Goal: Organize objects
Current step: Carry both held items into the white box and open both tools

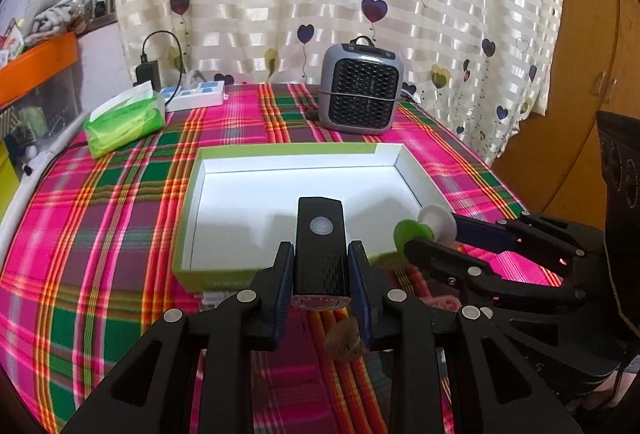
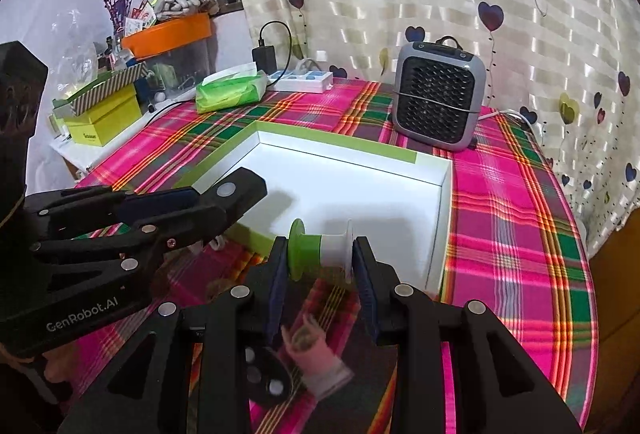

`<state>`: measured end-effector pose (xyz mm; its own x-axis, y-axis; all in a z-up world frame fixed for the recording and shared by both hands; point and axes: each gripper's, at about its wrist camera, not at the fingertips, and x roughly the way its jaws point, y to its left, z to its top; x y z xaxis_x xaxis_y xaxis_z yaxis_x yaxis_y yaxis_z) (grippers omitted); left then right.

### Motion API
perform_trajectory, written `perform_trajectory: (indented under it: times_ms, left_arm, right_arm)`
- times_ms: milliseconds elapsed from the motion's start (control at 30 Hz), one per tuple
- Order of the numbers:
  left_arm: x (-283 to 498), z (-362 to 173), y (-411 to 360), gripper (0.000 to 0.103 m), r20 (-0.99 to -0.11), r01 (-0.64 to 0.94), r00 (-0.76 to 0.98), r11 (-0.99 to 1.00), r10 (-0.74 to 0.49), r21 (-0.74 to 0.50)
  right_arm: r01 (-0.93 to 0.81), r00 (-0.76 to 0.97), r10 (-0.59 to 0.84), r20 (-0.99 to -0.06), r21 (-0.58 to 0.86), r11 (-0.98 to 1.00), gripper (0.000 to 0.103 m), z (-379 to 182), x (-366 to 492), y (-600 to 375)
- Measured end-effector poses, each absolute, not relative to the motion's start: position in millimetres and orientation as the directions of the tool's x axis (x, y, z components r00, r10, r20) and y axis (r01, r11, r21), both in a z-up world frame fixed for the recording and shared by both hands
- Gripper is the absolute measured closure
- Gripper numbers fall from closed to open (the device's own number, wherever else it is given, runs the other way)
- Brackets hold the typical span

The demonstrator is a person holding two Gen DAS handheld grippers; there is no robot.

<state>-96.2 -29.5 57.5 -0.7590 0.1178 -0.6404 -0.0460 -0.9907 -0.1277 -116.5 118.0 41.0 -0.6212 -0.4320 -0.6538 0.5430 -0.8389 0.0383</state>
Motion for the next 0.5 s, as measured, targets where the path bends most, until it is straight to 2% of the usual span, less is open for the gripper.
perform_trajectory:
  times_ms: [500]
  left_arm:
    - [-141.5, 46.0, -33.8, 0.078, -0.665, -0.052, -0.737, -0.991, 0.124, -0.127]
  right_arm:
    - [0.541, -0.581, -0.418, -0.699, 0.053, -0.840, 0.069, 28.5, -163.7, 106.5]
